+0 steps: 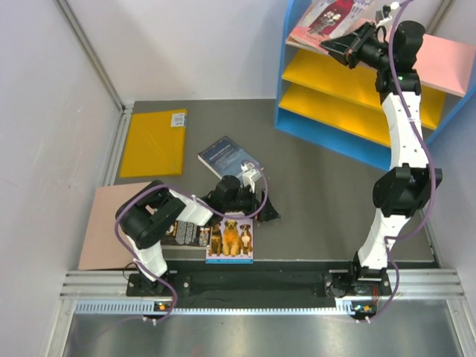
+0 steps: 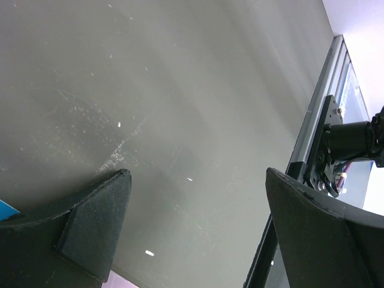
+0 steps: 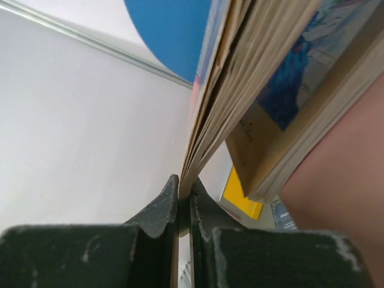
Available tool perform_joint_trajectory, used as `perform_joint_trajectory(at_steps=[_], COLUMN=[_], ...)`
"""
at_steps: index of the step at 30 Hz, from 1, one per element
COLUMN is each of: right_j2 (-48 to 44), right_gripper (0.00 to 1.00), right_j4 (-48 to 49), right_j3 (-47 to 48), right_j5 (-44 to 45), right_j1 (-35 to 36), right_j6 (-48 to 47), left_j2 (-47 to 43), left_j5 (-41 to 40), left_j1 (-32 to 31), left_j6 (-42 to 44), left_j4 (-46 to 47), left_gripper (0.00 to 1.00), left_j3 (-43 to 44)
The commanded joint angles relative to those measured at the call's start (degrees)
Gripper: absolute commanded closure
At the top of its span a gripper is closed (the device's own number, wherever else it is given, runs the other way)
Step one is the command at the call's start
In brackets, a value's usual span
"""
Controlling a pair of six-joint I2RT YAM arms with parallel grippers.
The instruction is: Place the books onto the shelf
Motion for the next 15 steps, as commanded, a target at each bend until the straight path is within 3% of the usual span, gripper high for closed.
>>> perform_joint_trajectory(at_steps=[1, 9, 15], right_j2=[-0.44, 0.36, 1.24], right_gripper=[1.00, 1.00, 0.87], right_j4=[4.20, 4.29, 3.06], right_j3=[5.15, 5.42, 5.33], right_j5=[-1.76, -1.59, -1.24], right_j1=[-0.88, -0.79, -0.79], right_j6=[4.01, 5.59, 5.94], left_j2=[1.78, 2.13, 2.22], left_j5=[-0.58, -0.41, 0.12], left_j1=[-0.44, -0.53, -0.70], left_j6=[0.39, 0.31, 0.22], left_j4=[-1.73, -1.64, -1.03], left_gripper=[0.01, 0.01, 0.01], left_j3=[0.12, 0.30, 0.04])
